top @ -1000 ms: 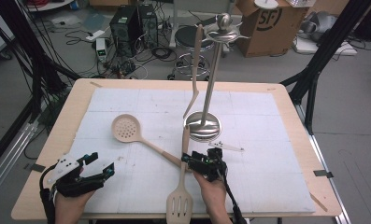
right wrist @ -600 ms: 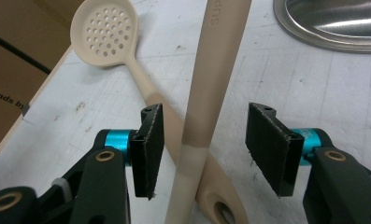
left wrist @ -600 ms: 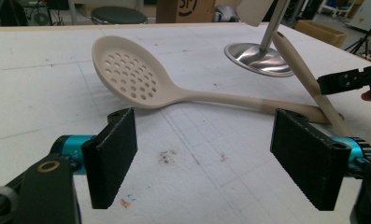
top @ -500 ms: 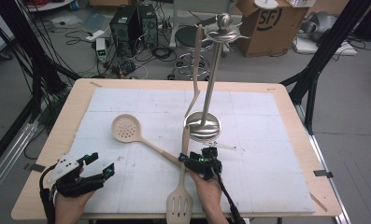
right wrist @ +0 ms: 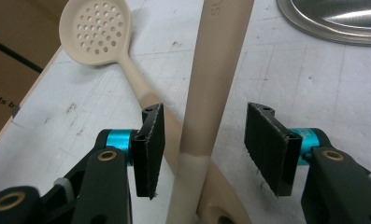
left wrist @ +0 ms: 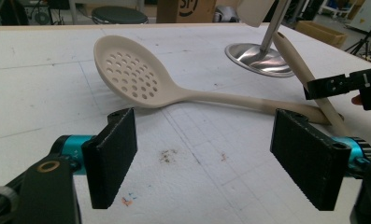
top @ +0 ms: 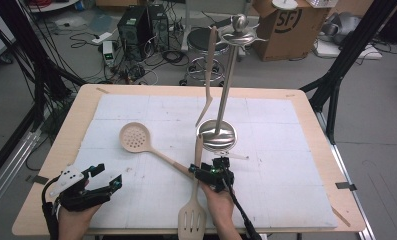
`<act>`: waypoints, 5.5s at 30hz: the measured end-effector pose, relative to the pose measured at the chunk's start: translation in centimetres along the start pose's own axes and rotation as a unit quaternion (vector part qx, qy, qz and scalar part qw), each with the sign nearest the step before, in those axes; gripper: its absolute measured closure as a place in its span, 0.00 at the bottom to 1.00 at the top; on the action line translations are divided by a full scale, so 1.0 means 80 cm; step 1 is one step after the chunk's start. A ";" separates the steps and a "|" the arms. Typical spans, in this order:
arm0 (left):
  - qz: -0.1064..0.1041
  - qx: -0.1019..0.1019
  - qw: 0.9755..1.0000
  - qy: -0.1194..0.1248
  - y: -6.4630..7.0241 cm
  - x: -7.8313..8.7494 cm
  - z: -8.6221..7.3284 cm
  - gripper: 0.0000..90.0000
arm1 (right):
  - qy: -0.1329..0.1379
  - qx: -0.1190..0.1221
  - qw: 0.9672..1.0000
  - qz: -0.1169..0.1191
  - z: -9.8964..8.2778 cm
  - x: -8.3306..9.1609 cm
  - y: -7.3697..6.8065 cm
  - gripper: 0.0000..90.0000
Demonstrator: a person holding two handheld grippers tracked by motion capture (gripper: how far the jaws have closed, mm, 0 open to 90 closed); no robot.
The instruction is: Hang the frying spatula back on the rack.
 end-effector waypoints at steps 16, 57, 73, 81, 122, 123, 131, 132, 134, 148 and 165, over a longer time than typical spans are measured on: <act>0.002 0.002 1.000 0.001 -0.001 0.001 0.000 0.26 | -0.007 0.009 1.000 -0.007 -0.003 -0.009 -0.002 0.63; 0.005 0.001 1.000 -0.002 -0.002 0.003 -0.001 0.26 | 0.016 -0.038 0.995 0.096 0.021 0.016 -0.025 0.84; 0.004 0.000 1.000 -0.003 -0.002 0.002 -0.002 0.26 | 0.039 -0.020 0.993 0.107 0.045 0.035 -0.030 0.84; 0.005 -0.001 1.000 -0.003 -0.001 0.002 -0.002 0.26 | 0.061 -0.011 0.992 0.108 0.065 0.051 -0.032 0.84; 0.007 0.001 1.000 -0.005 -0.002 0.002 -0.004 0.26 | 0.122 0.085 0.985 0.086 0.146 0.107 -0.052 0.85; 0.006 0.000 1.000 -0.006 -0.002 0.002 -0.004 0.26 | 0.127 0.088 0.984 0.086 0.149 0.109 -0.053 0.85; 0.007 0.001 1.000 -0.005 -0.002 0.003 -0.004 0.26 | 0.143 0.091 0.982 0.087 0.158 0.115 -0.056 0.84; 0.007 0.000 1.000 -0.005 -0.002 0.003 -0.004 0.26 | 0.144 0.091 0.982 0.087 0.159 0.115 -0.056 0.84; 0.007 0.000 1.000 -0.005 -0.003 0.003 -0.004 0.26 | 0.150 0.090 0.981 0.089 0.162 0.116 -0.057 0.84; 0.008 0.001 1.000 -0.006 -0.003 0.004 -0.004 0.26 | 0.197 0.119 0.969 0.091 0.195 0.129 -0.074 0.84; 0.009 0.003 1.000 -0.006 -0.005 0.005 -0.005 0.26 | 0.238 0.130 0.958 0.087 0.232 0.139 -0.074 0.84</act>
Point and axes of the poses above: each handheld gripper's, and its own axes: x roughly backward along the jaws, z roughly out of its top, y roughly to its right, the point moved 8 cm from there along -x, roughly forward along the jaws, and after that the axes turned 4 degrees about y, right-handed, at the moved point
